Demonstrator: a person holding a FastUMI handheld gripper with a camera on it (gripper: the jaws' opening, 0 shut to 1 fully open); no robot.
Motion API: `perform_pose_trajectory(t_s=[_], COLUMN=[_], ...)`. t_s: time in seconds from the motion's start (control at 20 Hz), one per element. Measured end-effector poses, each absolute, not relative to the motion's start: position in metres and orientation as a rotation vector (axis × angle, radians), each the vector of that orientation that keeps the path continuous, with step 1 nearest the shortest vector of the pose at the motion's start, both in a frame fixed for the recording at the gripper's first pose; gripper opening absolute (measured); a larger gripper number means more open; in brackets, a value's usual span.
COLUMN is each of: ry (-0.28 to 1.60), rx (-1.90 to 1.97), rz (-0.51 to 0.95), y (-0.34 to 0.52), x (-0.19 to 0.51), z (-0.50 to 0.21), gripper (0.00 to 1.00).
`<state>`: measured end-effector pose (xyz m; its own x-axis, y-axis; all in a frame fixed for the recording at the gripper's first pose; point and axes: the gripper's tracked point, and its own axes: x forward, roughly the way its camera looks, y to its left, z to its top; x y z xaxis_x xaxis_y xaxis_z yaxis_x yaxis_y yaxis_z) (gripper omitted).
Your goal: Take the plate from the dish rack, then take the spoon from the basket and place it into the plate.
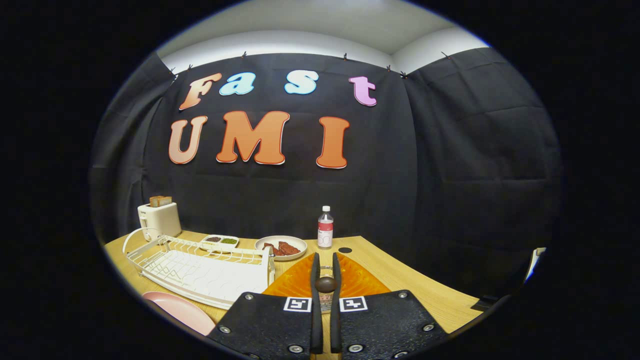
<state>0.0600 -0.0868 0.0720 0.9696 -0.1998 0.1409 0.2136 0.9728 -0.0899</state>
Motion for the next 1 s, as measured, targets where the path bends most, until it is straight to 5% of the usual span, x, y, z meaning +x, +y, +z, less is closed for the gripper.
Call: perform_pose_trajectory(t_s=[1.0], ry=[-0.088], rx=[-0.061], rz=[0.051], y=[0.091], x=[-0.016], z=[0.02], gripper=[0.06])
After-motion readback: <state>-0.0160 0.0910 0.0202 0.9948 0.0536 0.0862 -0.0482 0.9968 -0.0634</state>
